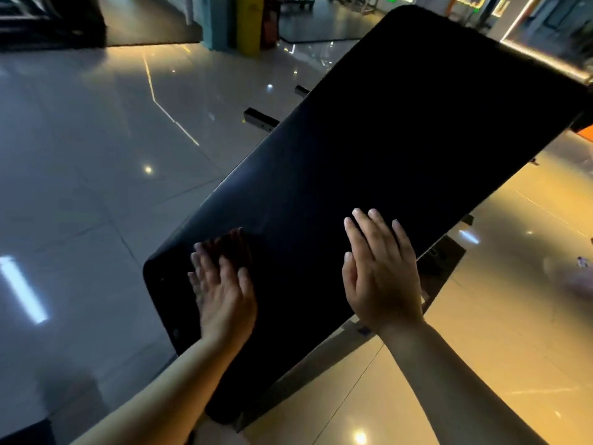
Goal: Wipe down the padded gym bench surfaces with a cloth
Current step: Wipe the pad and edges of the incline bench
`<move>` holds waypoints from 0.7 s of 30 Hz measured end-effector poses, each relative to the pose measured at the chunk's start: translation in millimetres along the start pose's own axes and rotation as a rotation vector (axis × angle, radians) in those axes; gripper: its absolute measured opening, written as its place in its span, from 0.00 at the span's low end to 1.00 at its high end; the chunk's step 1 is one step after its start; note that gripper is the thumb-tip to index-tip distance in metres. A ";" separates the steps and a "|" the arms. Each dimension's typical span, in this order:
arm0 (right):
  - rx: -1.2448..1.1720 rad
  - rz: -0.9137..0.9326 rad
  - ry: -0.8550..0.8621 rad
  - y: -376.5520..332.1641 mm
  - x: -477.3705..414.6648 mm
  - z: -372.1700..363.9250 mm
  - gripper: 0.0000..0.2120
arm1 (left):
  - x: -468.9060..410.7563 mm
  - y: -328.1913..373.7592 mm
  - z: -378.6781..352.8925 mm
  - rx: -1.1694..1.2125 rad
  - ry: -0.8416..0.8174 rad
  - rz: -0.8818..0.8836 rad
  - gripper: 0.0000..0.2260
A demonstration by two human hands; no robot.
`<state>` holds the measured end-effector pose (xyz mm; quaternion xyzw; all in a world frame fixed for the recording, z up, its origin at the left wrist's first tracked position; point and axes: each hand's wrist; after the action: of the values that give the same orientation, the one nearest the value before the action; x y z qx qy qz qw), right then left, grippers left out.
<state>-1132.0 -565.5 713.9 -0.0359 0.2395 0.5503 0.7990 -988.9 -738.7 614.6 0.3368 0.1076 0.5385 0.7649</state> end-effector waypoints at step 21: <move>0.029 0.118 -0.211 -23.8 -23.3 -12.7 0.25 | 61.3 -8.7 -2.4 -0.149 -0.003 -0.636 0.28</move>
<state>-1121.5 -599.0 707.6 0.0481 0.1637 0.5935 0.7865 -959.3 -684.6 619.5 0.2301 0.1664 0.2786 0.9175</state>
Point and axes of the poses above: each hand's wrist, its own x-axis away from the middle knuckle, its own z-axis out of the back of the hand, y = z × x, and after that the axes turned 14 degrees about z, right-handed
